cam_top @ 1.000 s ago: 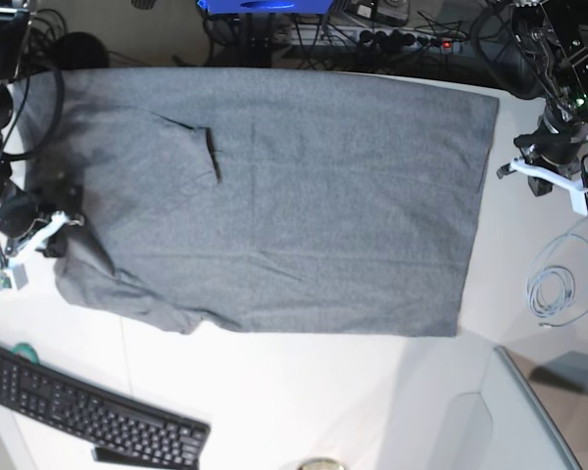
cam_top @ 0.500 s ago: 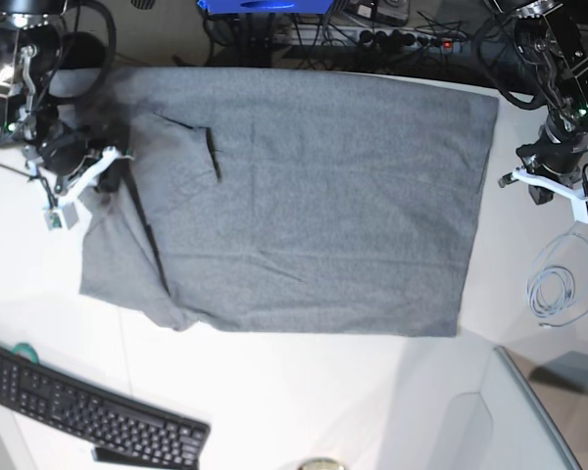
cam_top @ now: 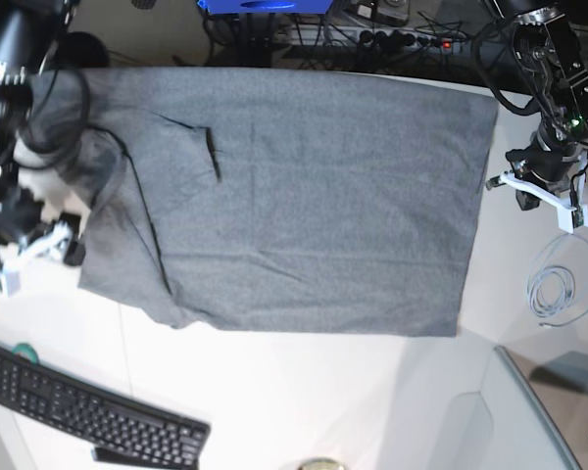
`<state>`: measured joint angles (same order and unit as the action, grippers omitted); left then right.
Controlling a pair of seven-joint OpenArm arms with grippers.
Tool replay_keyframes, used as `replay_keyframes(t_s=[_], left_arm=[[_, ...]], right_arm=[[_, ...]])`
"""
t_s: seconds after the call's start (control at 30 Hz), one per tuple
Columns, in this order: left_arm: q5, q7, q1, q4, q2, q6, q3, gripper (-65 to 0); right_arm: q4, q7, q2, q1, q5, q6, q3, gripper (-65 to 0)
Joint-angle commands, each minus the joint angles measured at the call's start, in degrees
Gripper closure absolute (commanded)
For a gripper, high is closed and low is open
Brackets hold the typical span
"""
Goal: Layout the t-shirt on the table in an organized manner, then fold the t-shirt properly
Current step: 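Grasp the side edge with the right gripper and pull it outward, then release the side edge and smooth the fabric with the right gripper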
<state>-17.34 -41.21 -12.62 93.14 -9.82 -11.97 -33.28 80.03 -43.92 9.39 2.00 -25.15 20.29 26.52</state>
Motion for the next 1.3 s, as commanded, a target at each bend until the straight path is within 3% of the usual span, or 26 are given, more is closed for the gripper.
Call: replay_keyframes(t_s=[0.0, 0.2, 0.37, 0.63, 0.73, 0.87, 1.03, 1.17, 1.27], left_arm=[[-0.37, 1.17, 0.45, 0.88, -0.86, 0.23, -0.44, 0.0], [-0.37, 1.17, 0.62, 0.88, -0.86, 0.23, -0.44, 0.0], [-0.37, 1.17, 0.62, 0.79, -1.56, 0.23, -0.44, 0.0], [-0.37, 1.17, 0.53, 0.79, -1.65, 0.23, -0.44, 0.0], [-0.37, 1.17, 0.45, 0.61, -1.91, 0.23, -0.44, 0.0], [-0.37, 1.17, 0.71, -1.76, -2.97, 0.23, -0.44, 0.0], [-0.37, 1.17, 0.71, -2.37, -3.41, 0.23, -0.44, 0.0], [-0.37, 1.17, 0.71, -2.20, -3.41, 0.23, -0.44, 0.0], [-0.37, 1.17, 0.71, -2.20, -3.41, 0.23, -0.44, 0.0]], right_arm=[[-4.21, 0.36, 2.00, 3.76, -0.48, -0.21, 0.33, -39.6], [-33.39, 4.93, 6.57, 18.70, -0.48, -0.21, 0.25, -39.6], [-44.21, 8.45, 7.80, 23.01, -0.48, -0.12, 0.16, -39.6], [-44.82, 12.23, 7.27, 23.36, -1.01, -0.12, -9.34, -39.5], [-44.29, 11.79, 6.74, 23.36, -1.01, -0.12, -9.34, -34.1], [-40.34, 7.39, 6.30, 22.92, -1.01, -0.12, -9.34, -26.3], [-30.23, 3.17, 4.90, 19.41, -1.01, -0.65, -9.25, -25.1], [-24.69, 0.19, 4.55, 17.03, -1.01, -6.18, -8.55, -25.5], [-21.44, -0.87, 3.32, 14.92, -1.01, -8.65, -3.36, -33.5]])
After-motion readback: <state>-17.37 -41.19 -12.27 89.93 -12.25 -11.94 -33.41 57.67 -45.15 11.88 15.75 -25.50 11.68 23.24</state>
